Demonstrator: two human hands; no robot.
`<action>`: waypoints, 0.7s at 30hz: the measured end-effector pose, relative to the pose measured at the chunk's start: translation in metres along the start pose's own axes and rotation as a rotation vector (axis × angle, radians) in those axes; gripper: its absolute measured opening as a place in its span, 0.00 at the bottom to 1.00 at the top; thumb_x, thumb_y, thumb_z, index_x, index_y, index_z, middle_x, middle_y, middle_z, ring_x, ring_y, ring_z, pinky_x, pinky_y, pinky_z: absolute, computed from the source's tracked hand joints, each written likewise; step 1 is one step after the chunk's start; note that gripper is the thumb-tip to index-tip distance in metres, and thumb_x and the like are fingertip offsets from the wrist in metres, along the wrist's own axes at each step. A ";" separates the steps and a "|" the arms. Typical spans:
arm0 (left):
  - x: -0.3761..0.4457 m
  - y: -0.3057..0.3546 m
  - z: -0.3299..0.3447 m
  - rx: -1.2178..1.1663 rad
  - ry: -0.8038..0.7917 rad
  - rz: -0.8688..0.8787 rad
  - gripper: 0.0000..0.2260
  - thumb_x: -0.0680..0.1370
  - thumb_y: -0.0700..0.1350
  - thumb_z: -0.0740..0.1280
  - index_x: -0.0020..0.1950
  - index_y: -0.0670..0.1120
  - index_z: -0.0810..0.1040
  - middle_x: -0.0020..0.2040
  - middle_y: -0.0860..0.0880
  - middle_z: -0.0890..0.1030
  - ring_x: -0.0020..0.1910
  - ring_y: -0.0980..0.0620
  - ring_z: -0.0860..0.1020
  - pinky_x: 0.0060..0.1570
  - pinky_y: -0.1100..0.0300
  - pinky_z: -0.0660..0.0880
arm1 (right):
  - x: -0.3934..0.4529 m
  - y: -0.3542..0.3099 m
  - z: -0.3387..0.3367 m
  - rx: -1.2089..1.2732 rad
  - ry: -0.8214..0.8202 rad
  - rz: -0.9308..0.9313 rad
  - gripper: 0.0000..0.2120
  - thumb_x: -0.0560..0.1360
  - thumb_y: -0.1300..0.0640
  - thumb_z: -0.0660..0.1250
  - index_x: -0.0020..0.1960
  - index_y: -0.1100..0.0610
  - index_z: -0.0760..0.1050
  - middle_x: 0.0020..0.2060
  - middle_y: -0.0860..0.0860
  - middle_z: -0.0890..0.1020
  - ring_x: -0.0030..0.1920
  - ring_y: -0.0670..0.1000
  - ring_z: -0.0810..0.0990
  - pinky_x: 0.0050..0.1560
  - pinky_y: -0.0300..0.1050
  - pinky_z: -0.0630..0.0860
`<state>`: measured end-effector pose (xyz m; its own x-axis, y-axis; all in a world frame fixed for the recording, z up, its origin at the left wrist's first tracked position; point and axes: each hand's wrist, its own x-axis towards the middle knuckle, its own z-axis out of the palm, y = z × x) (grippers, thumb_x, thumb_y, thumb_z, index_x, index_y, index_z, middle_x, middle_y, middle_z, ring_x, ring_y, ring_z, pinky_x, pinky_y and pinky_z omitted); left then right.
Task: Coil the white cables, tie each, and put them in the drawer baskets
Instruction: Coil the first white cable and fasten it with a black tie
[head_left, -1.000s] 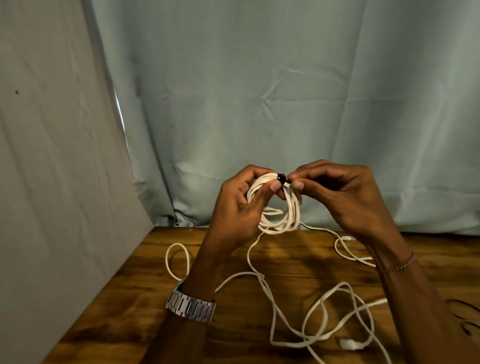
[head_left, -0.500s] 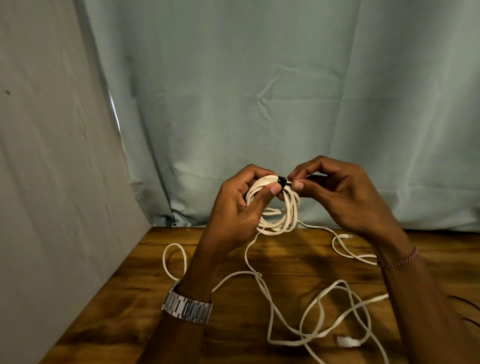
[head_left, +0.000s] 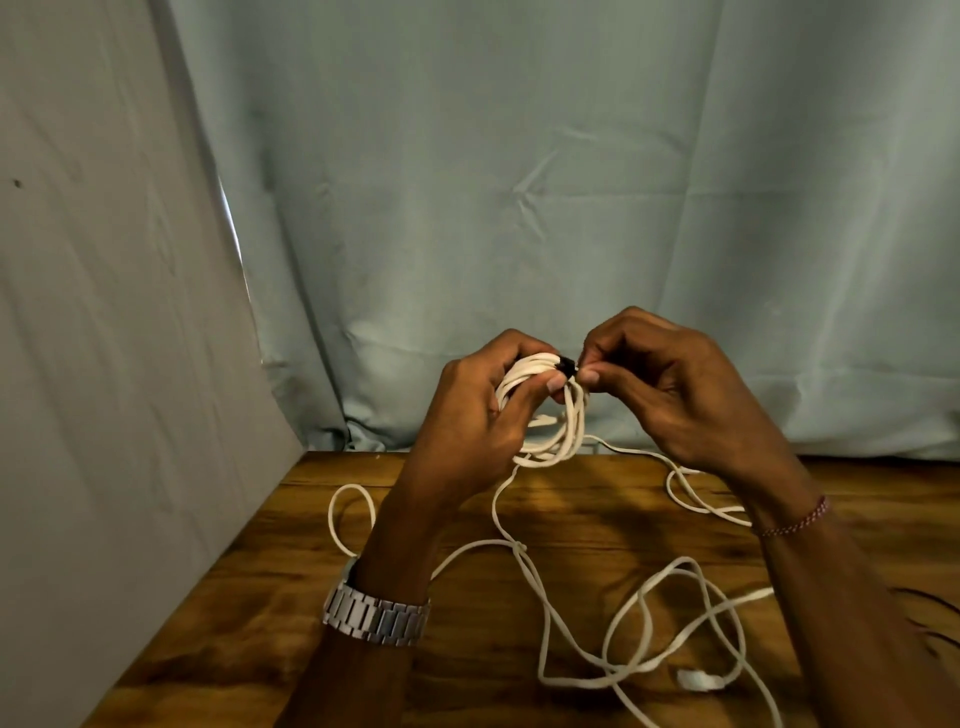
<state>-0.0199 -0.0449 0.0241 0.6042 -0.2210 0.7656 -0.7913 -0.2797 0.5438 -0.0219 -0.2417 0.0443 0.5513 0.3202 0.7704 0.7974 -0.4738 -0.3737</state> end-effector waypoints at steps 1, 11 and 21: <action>0.000 0.000 0.000 0.010 -0.007 0.004 0.06 0.81 0.43 0.69 0.55 0.43 0.80 0.44 0.50 0.84 0.44 0.51 0.82 0.43 0.58 0.78 | 0.000 0.000 0.001 0.013 0.001 0.006 0.09 0.76 0.52 0.68 0.49 0.58 0.81 0.45 0.47 0.81 0.47 0.47 0.83 0.47 0.38 0.81; -0.001 -0.005 0.007 -0.121 -0.009 -0.066 0.06 0.80 0.42 0.69 0.56 0.42 0.80 0.46 0.48 0.84 0.45 0.50 0.82 0.45 0.54 0.79 | -0.001 -0.004 -0.006 0.191 0.022 0.114 0.08 0.71 0.56 0.74 0.47 0.58 0.84 0.42 0.48 0.85 0.45 0.51 0.85 0.48 0.44 0.83; -0.001 -0.001 0.002 -0.238 -0.002 -0.097 0.05 0.79 0.39 0.69 0.54 0.41 0.80 0.45 0.48 0.84 0.44 0.55 0.82 0.44 0.63 0.77 | -0.004 -0.006 -0.010 0.370 -0.010 0.250 0.09 0.72 0.60 0.74 0.53 0.57 0.84 0.45 0.47 0.88 0.47 0.48 0.87 0.48 0.36 0.82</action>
<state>-0.0191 -0.0458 0.0222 0.6780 -0.2059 0.7056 -0.7296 -0.0716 0.6802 -0.0311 -0.2486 0.0491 0.7396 0.2420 0.6281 0.6720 -0.2134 -0.7091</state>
